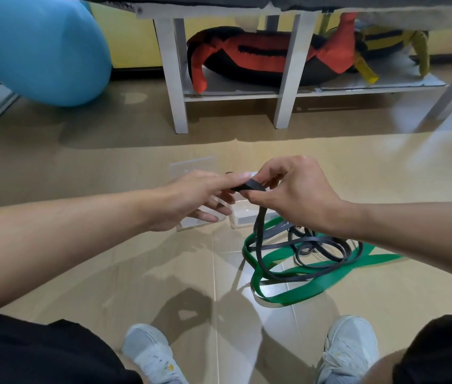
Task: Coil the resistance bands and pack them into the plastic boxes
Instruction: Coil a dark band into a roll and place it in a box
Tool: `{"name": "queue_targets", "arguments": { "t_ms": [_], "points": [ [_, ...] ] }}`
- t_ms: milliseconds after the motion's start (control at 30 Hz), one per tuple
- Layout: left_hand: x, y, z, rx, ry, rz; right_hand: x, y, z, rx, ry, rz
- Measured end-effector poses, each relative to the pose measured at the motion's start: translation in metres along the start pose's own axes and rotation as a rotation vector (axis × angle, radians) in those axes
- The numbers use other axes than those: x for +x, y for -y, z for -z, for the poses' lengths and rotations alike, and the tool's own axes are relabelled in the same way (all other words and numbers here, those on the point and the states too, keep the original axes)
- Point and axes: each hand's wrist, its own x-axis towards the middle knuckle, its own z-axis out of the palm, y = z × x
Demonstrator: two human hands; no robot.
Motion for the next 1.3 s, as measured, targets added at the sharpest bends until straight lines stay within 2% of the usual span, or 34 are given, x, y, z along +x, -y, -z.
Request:
{"name": "queue_targets", "arguments": {
  "t_ms": [133, 367, 467, 633, 733, 867, 1000, 1067, 1167, 1300],
  "points": [
    [-0.0002, 0.0003, -0.0023, 0.108, -0.073, -0.088, -0.0008, 0.0044, 0.0004, -0.078, 0.013, 0.056],
    [0.0013, -0.0008, -0.0033, -0.166, -0.089, -0.089, 0.0009, 0.0006, -0.0008, -0.040, -0.051, 0.102],
    [-0.0004, -0.0008, -0.0011, -0.306, -0.044, -0.063, -0.0002, -0.0025, -0.0012, 0.050, -0.057, 0.066],
    [-0.0015, 0.0050, 0.0033, -0.389, 0.146, 0.010, 0.0005, 0.0002, -0.0008, 0.113, -0.043, 0.032],
    [0.0002, 0.0058, 0.0030, -0.318, 0.174, 0.027, 0.0006, 0.0004, 0.0012, 0.062, -0.030, 0.028],
    [0.0023, 0.0010, -0.0042, 0.019, 0.024, 0.036, -0.0005, 0.0024, 0.0017, -0.025, 0.016, 0.034],
    [0.0047, 0.0024, -0.0035, 0.092, -0.066, -0.029, -0.0023, 0.0052, 0.0016, -0.093, 0.028, 0.065],
    [0.0048, 0.0042, -0.0027, 0.044, -0.088, -0.077, -0.0026, 0.0071, 0.0008, -0.087, 0.014, 0.101],
    [0.0050, 0.0063, -0.0043, -0.154, -0.069, -0.090, -0.0003, 0.0053, -0.0006, -0.041, -0.002, 0.109],
    [0.0045, 0.0066, 0.0016, -0.341, 0.085, -0.041, -0.0008, -0.0013, -0.0006, 0.098, -0.050, 0.057]
  ]
}}
